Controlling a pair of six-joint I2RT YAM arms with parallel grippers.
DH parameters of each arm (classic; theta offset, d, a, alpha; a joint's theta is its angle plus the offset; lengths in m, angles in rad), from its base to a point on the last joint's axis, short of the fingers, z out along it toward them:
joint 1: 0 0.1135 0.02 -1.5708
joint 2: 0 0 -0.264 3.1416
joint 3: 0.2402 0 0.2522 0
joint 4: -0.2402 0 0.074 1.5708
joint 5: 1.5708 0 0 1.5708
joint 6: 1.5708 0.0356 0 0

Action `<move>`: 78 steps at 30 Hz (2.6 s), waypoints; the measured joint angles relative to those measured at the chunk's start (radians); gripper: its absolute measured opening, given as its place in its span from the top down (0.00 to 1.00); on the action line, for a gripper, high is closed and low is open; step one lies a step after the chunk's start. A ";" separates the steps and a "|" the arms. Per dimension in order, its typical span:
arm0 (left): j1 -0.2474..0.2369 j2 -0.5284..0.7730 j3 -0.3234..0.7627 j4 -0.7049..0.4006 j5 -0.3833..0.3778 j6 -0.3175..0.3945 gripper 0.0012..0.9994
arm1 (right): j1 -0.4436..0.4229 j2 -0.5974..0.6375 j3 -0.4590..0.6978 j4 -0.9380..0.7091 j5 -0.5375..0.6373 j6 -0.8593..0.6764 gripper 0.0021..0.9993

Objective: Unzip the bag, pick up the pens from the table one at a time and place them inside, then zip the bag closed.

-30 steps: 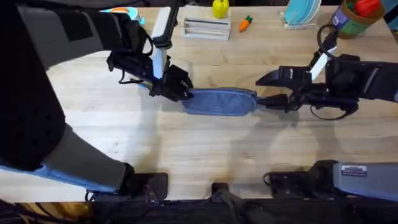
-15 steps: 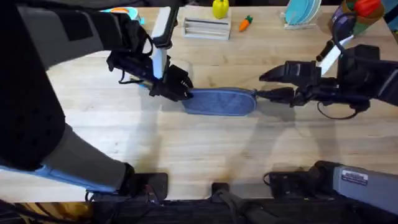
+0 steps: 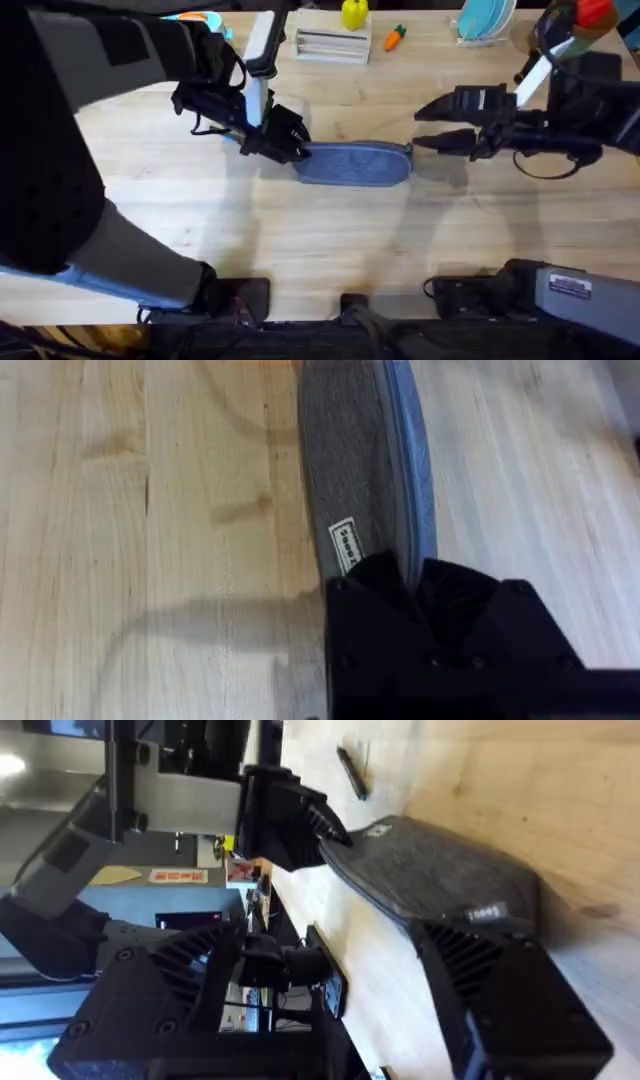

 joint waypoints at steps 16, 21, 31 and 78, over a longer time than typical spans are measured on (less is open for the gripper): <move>0.000 0.000 0.000 -0.003 0.000 0.000 0.96 | -0.002 -0.006 0.327 -0.470 0.257 -0.107 0.00; 0.000 0.000 0.000 -0.003 0.000 0.000 0.96 | -0.007 -0.053 0.339 -0.523 0.347 -0.142 0.00; 0.000 0.000 0.000 -0.003 0.000 0.000 0.96 | -0.148 -0.138 0.339 -0.628 0.415 -0.192 0.00; 0.000 0.000 0.000 -0.002 0.000 0.000 0.96 | 0.251 -0.124 0.339 -0.455 0.827 0.602 0.00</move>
